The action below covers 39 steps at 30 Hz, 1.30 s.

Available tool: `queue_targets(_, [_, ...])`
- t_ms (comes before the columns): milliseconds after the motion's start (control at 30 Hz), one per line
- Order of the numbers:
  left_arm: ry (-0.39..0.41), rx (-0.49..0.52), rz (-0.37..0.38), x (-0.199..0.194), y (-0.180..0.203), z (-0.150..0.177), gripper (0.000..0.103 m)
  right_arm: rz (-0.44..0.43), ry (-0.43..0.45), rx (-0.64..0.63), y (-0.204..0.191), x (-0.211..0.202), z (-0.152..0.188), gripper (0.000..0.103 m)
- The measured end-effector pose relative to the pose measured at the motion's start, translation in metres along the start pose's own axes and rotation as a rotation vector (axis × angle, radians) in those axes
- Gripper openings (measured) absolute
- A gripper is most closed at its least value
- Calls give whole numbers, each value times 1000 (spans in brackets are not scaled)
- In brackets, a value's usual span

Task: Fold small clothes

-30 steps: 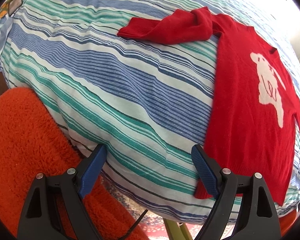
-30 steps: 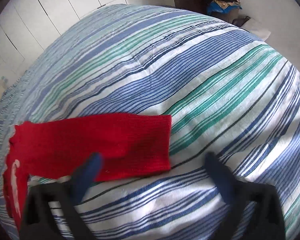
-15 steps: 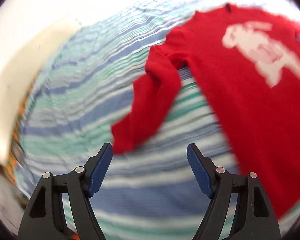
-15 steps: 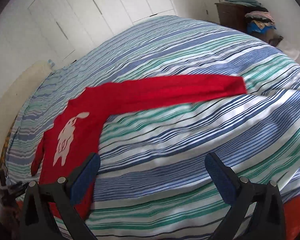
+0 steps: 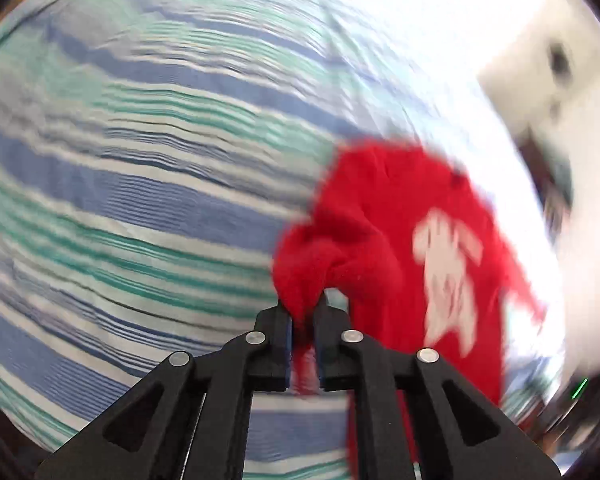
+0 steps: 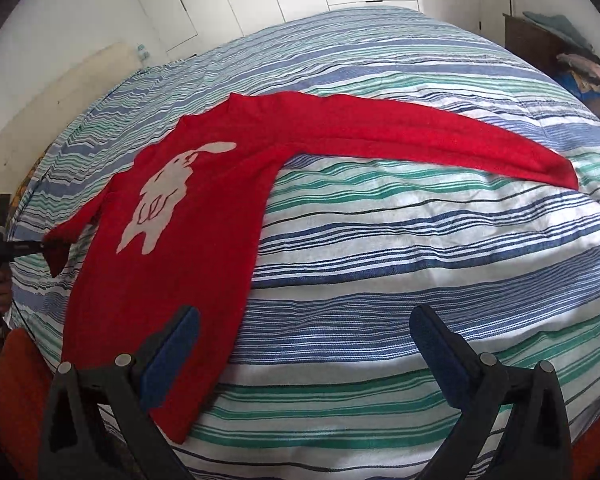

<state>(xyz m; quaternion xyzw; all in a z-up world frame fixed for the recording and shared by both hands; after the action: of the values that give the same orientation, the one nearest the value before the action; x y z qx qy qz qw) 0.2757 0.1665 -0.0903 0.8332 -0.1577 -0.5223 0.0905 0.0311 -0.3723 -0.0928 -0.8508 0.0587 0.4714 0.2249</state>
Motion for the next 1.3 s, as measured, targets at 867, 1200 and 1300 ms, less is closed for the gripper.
queue_targets(867, [-153, 479, -551, 85, -55, 33, 3, 63, -65, 13, 7, 19, 11, 103])
queue_targets(1200, [16, -190, -332, -22, -183, -19, 3, 89, -80, 33, 13, 25, 12, 103])
queue_targets(1300, [-8, -272, -331, -20, -204, -11, 3, 98, -82, 25, 12, 27, 12, 103])
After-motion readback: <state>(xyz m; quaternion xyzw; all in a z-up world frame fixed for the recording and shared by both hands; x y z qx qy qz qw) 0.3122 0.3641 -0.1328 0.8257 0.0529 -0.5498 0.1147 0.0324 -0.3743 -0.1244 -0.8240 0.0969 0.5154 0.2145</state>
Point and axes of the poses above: each gripper's, at about its wrist camera, not at the fingertips, and x roughly the way its jaws point, y to its right, z to its underside, the point moved 9 cm from there along x, roughly the way its jaws point, and after that the axes turned 11 degrees about x, right-handed, at the moved point
